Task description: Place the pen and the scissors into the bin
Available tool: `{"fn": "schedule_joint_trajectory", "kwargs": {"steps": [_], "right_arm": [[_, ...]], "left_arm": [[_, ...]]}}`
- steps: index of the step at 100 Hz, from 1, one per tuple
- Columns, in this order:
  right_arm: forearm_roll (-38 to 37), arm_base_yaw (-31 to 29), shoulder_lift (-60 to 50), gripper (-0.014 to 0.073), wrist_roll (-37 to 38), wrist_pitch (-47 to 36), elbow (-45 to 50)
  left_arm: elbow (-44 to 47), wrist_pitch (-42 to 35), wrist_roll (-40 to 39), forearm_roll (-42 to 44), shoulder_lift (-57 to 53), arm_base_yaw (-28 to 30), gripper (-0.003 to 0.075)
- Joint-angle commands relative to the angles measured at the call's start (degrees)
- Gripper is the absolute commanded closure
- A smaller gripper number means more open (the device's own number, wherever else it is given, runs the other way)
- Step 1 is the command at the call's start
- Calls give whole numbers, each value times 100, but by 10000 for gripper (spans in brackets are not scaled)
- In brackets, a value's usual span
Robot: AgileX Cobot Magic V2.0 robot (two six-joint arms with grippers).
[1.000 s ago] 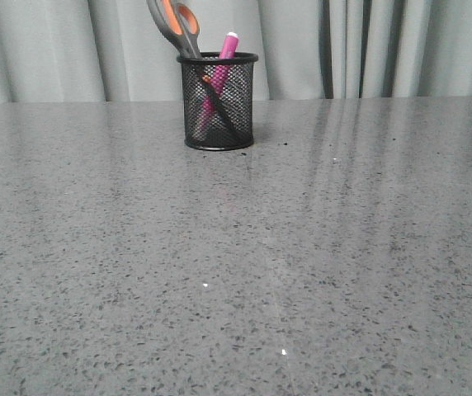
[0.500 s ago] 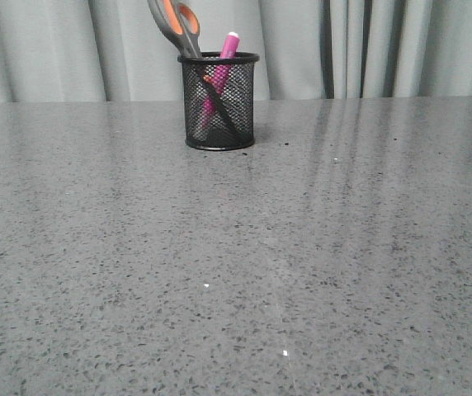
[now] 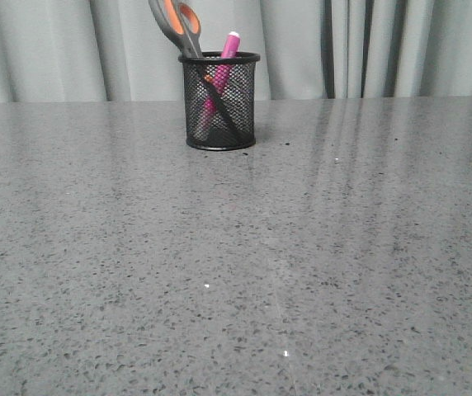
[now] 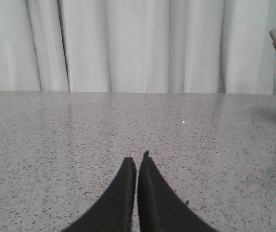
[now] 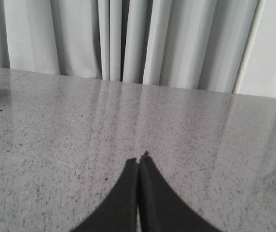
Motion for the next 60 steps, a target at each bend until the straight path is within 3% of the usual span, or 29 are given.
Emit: {"fn": "schedule_joint_trajectory", "kwargs": {"steps": [1, 60], "right_arm": [[-73, -24, -154, 662, 35, -26, 84], [-99, -24, -167, 662, 35, -34, 84]], "left_arm": [[249, -411, -41, -51, -192, 18, 739], [249, -411, -41, -51, -189, 18, 739]]}}
